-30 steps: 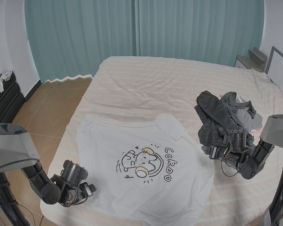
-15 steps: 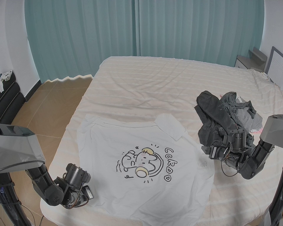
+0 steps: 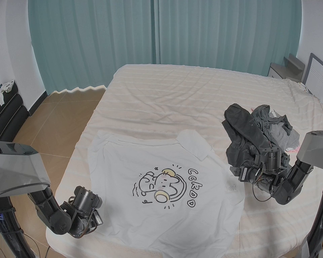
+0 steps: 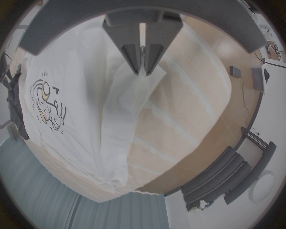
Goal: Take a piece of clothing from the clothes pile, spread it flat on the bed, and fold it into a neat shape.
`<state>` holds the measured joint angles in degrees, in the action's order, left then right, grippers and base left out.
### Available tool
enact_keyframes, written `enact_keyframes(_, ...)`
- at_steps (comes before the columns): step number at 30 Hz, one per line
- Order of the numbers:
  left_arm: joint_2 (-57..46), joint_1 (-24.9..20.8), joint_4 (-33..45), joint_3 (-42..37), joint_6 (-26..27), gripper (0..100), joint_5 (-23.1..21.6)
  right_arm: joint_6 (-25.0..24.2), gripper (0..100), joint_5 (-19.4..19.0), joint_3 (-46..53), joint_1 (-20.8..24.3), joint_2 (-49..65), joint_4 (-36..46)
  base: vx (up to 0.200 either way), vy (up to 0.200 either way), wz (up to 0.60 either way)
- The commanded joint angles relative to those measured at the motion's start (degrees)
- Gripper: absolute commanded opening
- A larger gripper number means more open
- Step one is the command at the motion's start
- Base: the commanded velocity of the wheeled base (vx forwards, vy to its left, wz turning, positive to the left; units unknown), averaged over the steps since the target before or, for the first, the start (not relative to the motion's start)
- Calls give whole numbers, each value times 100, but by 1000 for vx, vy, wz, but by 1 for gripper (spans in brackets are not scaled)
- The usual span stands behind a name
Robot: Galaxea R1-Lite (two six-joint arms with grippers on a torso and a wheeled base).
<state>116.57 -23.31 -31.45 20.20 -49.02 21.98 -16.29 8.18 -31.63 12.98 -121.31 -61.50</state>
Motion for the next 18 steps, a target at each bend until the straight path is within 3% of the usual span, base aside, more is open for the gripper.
enact_keyframes(1,-204,116,7,-25,68,0,166,3,100,-1,-1,2,11,-2,0,0,0)
enact_keyframes(9,-767,705,25,-201,762,0,316,3,100,8,8,2,11,-2,0,0,0)
enact_keyframes(13,-820,1267,-1,-209,1193,0,412,3,100,8,-1,2,11,-2,0,0,0)
enact_keyframes(18,-820,1628,7,-201,1395,0,412,3,100,8,8,2,11,-2,0,0,0)
